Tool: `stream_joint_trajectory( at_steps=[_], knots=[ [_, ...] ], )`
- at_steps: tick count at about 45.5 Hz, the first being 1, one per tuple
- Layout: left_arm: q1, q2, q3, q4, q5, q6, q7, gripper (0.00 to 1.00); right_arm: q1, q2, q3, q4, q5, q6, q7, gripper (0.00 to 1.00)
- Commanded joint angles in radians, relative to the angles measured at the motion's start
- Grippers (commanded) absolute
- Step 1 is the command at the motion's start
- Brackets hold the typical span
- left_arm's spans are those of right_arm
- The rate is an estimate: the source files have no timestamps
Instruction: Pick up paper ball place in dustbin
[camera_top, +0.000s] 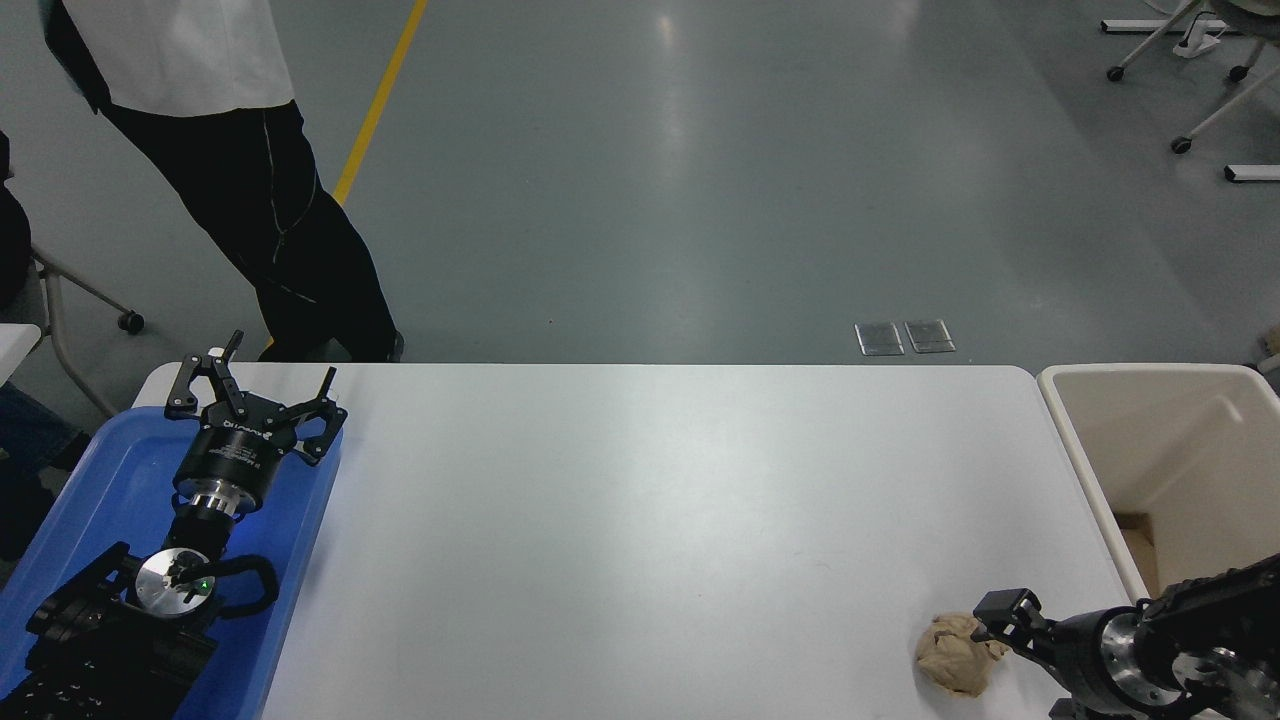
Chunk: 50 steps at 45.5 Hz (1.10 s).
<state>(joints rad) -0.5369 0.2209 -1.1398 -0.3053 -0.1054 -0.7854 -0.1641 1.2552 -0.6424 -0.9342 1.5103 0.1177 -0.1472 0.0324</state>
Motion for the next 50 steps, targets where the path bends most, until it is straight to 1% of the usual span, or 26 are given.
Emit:
stream_joint_trajectory(
  at_steps=[1, 8, 15, 23, 29, 30, 32, 33, 34, 37, 38, 43, 44, 50],
  knots=[
    [0.0, 0.0, 0.0, 0.0, 0.0, 0.0, 0.0, 0.99, -0.033, 0.006, 0.07, -0.012, 0.016, -0.014, 0.0, 1.0],
    [0.0, 0.0, 0.0, 0.0, 0.0, 0.0, 0.0, 0.99, -0.046, 0.007, 0.13, -0.031, 0.091, -0.014, 0.0, 1.0],
    [0.0, 0.0, 0.0, 0.0, 0.0, 0.0, 0.0, 0.99, -0.046, 0.064, 0.137, -0.053, 0.097, -0.014, 0.0, 1.0],
    [0.0, 0.0, 0.0, 0.0, 0.0, 0.0, 0.0, 0.99, -0.076, 0.081, 0.156, -0.082, 0.123, -0.022, 0.0, 1.0],
    [0.0, 0.0, 0.0, 0.0, 0.0, 0.0, 0.0, 0.99, -0.106, 0.133, 0.181, -0.142, 0.126, -0.051, 0.0, 1.0],
    [0.0, 0.0, 0.0, 0.0, 0.0, 0.0, 0.0, 0.99, -0.106, 0.135, 0.181, -0.148, 0.126, -0.051, 0.0, 0.99],
    [0.0, 0.0, 0.0, 0.0, 0.0, 0.0, 0.0, 0.99, -0.108, 0.136, 0.181, -0.156, 0.126, -0.051, 0.0, 0.93],
    [0.0, 0.0, 0.0, 0.0, 0.0, 0.0, 0.0, 0.99, -0.108, 0.138, 0.181, -0.159, 0.126, -0.052, 0.0, 0.88],
    [0.0, 0.0, 0.0, 0.0, 0.0, 0.0, 0.0, 0.99, -0.106, 0.138, 0.181, -0.16, 0.126, -0.054, 0.0, 0.79],
    [0.0, 0.0, 0.0, 0.0, 0.001, 0.0, 0.0, 0.99, -0.109, 0.144, 0.181, -0.16, 0.126, -0.06, 0.0, 0.47],
    [0.0, 0.0, 0.0, 0.0, 0.0, 0.0, -0.002, 0.99, -0.109, 0.147, 0.181, -0.16, 0.125, -0.063, 0.0, 0.38],
    [0.0, 0.0, 0.0, 0.0, 0.0, 0.0, 0.0, 0.99, -0.108, 0.168, 0.179, -0.16, 0.111, -0.064, 0.0, 0.03],
    [0.0, 0.0, 0.0, 0.0, 0.0, 0.0, -0.002, 0.99, -0.106, 0.171, 0.178, -0.16, 0.109, -0.064, 0.0, 0.0],
    [0.0, 0.0, 0.0, 0.0, 0.0, 0.0, 0.0, 0.99, -0.103, 0.168, 0.175, -0.16, 0.108, -0.068, 0.0, 0.0]
  ],
)
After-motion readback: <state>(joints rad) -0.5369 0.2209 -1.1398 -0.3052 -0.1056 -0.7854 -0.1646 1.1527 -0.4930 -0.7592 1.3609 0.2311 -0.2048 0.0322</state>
